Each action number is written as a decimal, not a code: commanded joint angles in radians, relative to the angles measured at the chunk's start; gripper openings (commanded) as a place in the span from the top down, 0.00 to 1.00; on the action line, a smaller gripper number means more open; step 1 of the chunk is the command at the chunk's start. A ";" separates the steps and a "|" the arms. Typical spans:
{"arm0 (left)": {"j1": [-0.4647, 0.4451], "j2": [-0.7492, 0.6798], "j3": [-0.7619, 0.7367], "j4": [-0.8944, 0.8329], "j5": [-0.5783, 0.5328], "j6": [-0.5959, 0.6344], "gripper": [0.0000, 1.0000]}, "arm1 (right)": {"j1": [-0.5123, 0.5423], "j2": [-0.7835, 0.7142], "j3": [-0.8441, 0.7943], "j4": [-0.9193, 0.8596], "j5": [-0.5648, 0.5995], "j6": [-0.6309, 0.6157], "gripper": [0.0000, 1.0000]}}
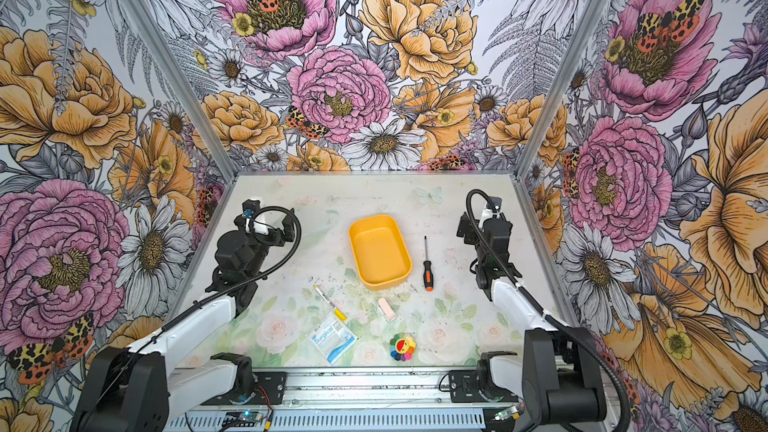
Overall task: Put the screwdriver in the bin
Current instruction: 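Move the right gripper over the black-and-orange screwdriver handle while the left arm lifts slightly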
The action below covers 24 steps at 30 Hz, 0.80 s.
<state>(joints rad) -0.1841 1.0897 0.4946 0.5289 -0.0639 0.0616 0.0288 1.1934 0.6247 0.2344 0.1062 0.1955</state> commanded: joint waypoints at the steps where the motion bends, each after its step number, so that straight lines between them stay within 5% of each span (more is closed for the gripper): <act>1: -0.027 -0.041 0.056 -0.228 -0.021 -0.122 0.01 | 0.040 -0.021 0.088 -0.420 -0.146 0.123 0.05; 6: -0.035 -0.007 0.141 -0.458 0.094 -0.328 0.01 | 0.158 -0.033 0.063 -0.562 -0.098 0.222 0.12; 11: -0.061 0.053 0.143 -0.504 0.194 -0.439 0.01 | 0.216 -0.041 -0.012 -0.597 -0.100 0.290 0.14; 24: -0.080 0.234 0.212 -0.543 0.337 -0.510 0.01 | 0.296 0.070 -0.016 -0.596 -0.123 0.283 0.16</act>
<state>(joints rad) -0.2569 1.3190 0.6811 -0.0021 0.2031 -0.4244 0.3054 1.2430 0.5743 -0.3599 -0.0032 0.4667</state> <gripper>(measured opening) 0.988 0.846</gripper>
